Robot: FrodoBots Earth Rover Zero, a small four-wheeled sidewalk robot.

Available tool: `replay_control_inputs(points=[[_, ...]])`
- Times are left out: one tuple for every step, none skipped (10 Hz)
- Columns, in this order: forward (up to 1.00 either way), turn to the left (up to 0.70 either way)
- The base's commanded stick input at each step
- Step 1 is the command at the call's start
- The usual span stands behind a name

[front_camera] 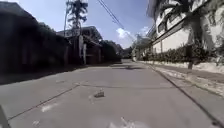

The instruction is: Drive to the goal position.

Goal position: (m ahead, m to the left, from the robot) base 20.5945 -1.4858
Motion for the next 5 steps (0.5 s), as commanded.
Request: replay_control_inputs(points=[[1.0, -0.33], [1.0, -0.33], [1.0, -0.33], [1.0, -0.33], [1.0, -0.33]])
